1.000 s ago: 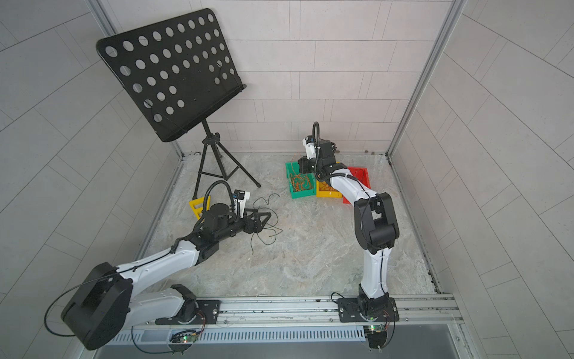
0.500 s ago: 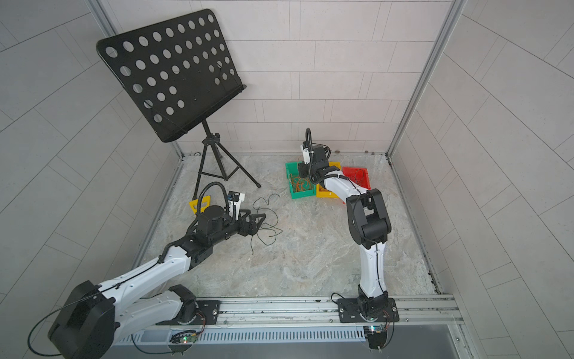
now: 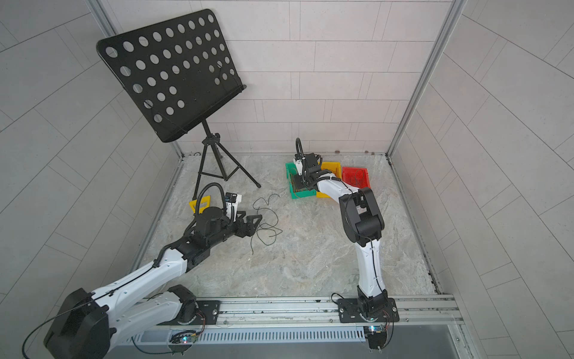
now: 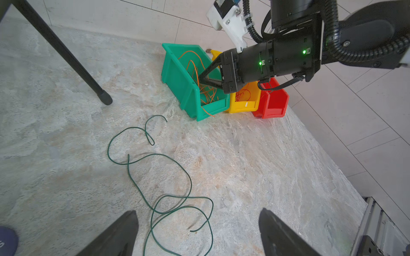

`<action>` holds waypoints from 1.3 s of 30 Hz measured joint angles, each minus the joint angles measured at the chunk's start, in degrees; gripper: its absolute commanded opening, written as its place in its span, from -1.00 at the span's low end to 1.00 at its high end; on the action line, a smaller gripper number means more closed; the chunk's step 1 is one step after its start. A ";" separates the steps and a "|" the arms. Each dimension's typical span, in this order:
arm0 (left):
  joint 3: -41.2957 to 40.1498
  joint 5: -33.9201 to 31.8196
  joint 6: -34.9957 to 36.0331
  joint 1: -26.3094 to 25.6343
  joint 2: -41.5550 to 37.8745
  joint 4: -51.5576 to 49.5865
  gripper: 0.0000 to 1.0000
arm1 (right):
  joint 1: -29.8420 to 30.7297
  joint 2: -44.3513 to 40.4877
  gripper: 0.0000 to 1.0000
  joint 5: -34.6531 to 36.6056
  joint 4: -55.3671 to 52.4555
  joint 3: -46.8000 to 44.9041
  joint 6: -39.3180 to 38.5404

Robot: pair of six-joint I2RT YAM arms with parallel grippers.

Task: Untangle and sort cables by color
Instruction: Place the cable in the bin, then pick up the cable at the center of the board.

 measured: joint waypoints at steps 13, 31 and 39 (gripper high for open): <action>0.02 -6.14 0.70 0.92 -7.08 -8.37 0.96 | -0.09 -14.71 0.16 -0.11 -9.40 -0.94 -0.59; -3.67 -6.19 -7.63 8.09 -4.66 -9.97 0.98 | 17.84 -12.55 0.36 -9.16 0.31 -13.42 4.15; -4.09 -5.77 -8.11 8.63 -6.47 -9.64 0.98 | 18.08 0.85 0.28 -2.84 -1.16 -5.01 -0.44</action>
